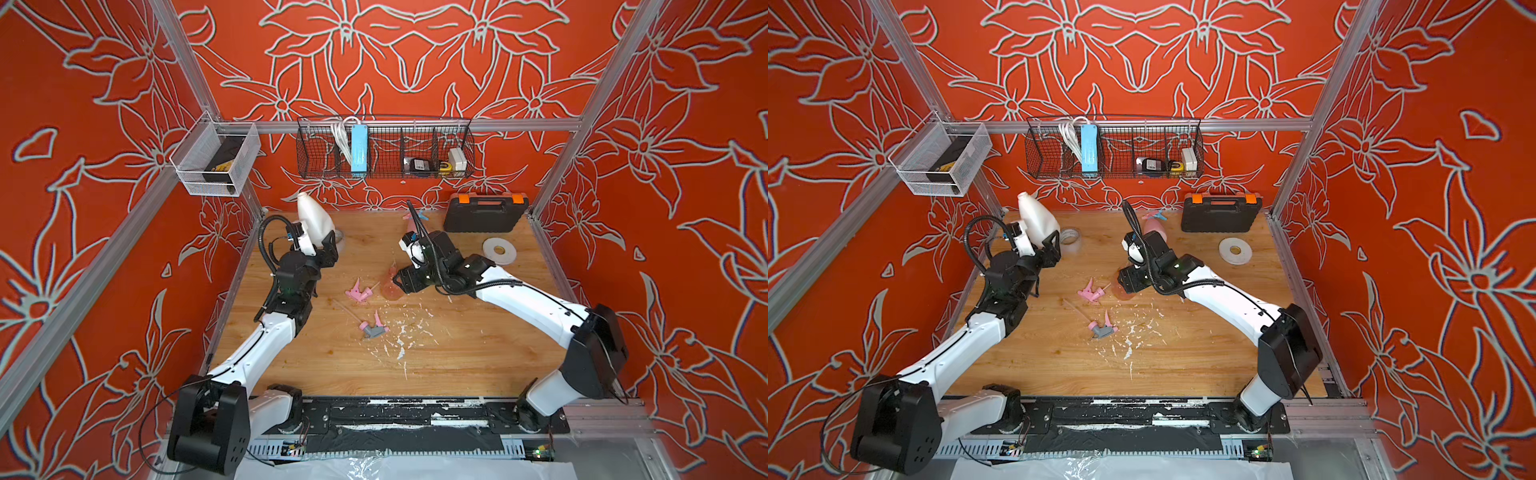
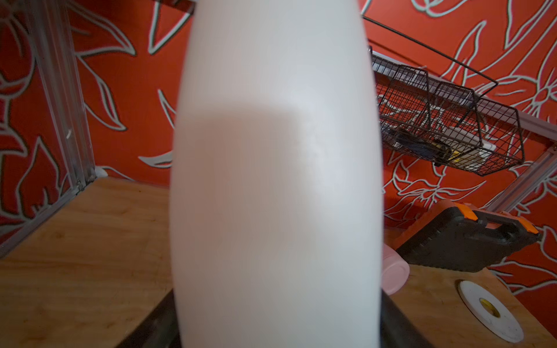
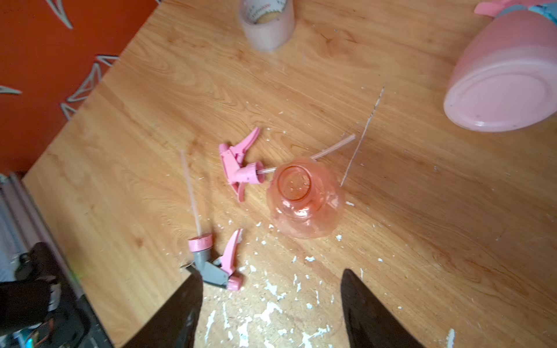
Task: Attach spray nozzles to spray bottles
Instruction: Move the spray bottle to the center of the board.
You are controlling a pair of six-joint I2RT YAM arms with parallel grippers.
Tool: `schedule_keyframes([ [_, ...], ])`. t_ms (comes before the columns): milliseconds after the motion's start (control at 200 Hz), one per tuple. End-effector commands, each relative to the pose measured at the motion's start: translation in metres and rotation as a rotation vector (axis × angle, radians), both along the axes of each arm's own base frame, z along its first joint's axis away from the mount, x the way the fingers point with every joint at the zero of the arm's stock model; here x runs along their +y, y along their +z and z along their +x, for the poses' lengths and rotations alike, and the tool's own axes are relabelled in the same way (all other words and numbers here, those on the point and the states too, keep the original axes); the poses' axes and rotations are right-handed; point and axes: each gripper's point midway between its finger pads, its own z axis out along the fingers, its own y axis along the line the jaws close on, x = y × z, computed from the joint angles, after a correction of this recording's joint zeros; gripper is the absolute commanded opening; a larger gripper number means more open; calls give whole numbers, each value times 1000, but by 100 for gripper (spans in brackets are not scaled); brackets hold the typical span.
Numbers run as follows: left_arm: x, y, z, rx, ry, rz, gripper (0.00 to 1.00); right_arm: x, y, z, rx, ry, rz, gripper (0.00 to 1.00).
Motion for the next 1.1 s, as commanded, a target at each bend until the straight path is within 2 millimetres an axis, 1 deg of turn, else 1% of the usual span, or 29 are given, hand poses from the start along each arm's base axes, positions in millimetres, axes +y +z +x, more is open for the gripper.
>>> schedule_keyframes([
  [0,5,0,-8,-33,27,-99,57,12,14,31,-157,-54,29,70],
  [125,-3,-12,-16,-41,-18,-138,56,18,-2,43,-191,-92,13,65],
  [200,-8,-19,-20,-41,-31,-148,56,21,-8,48,-217,-112,13,64],
  [320,-14,-29,-23,-29,-47,-148,55,31,-18,53,-240,-121,24,64],
  [455,-18,-34,-23,-16,-52,-132,55,37,-32,58,-256,-145,2,61],
  [525,-18,-34,-23,-17,-52,-128,55,38,-40,60,-254,-158,-3,56],
  [611,-17,-34,-23,-18,-49,-119,55,39,-42,62,-261,-171,4,48],
  [921,-18,-36,-21,-14,-53,-108,56,38,-41,61,-287,-197,5,29],
  [1096,-18,-35,-21,-17,-56,-108,56,33,-37,60,-303,-214,-4,24],
])
